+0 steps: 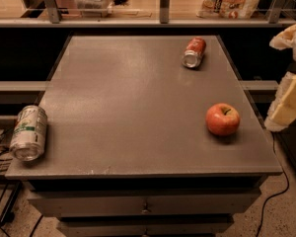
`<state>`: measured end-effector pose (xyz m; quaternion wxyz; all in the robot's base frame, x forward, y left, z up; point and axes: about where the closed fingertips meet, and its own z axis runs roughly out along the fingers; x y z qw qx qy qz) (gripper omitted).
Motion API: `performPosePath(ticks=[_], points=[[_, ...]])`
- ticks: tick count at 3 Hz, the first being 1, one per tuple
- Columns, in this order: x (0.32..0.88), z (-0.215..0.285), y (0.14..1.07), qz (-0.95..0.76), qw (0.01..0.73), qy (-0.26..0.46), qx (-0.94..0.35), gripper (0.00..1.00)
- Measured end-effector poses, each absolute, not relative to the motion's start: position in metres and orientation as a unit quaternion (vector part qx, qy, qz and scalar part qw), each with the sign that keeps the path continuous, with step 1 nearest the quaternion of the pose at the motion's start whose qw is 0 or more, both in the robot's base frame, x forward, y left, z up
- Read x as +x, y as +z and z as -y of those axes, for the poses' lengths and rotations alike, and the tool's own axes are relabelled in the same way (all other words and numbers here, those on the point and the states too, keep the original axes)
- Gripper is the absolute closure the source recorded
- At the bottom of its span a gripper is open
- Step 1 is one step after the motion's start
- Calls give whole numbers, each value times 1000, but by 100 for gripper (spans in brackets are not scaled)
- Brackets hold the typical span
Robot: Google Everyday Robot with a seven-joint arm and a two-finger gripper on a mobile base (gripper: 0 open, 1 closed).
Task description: Move coke can near 7up can
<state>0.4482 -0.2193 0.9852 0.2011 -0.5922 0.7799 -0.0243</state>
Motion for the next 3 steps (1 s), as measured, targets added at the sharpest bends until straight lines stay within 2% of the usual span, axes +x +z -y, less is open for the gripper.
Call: performPosePath(ticks=[2,3], points=[[511,199,1010,-758,315,7,-571,0],[511,199,1010,-758,315,7,-571,0]])
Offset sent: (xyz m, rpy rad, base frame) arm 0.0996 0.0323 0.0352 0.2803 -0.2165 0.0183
